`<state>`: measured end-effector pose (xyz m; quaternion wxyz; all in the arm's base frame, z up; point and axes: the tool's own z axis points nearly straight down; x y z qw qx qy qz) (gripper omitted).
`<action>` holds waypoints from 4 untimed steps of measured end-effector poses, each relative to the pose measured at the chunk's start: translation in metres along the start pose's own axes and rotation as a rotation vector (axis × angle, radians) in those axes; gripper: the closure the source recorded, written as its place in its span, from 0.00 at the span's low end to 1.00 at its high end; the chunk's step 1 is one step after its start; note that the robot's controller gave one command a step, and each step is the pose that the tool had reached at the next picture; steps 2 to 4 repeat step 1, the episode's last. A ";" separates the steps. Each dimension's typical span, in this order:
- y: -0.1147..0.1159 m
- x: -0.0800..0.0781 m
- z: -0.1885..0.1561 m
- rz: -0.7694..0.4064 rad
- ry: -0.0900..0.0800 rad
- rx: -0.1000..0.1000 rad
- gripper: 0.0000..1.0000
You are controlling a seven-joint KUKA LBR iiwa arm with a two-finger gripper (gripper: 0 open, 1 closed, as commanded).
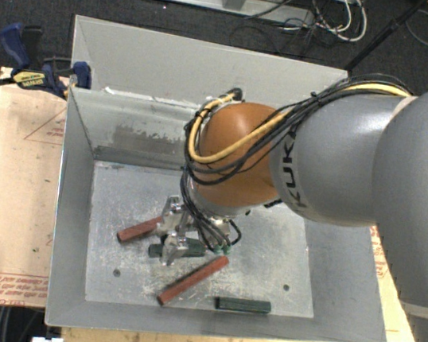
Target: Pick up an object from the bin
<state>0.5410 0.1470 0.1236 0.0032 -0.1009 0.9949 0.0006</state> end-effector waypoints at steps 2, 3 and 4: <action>-0.002 0.026 -0.087 -0.025 0.005 -0.001 1.00; -0.002 0.026 -0.087 -0.025 0.005 -0.001 1.00; -0.002 0.026 -0.087 -0.025 0.005 -0.001 1.00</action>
Offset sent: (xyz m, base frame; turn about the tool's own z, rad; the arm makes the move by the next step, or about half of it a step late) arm 0.0000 0.0000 0.0000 0.0000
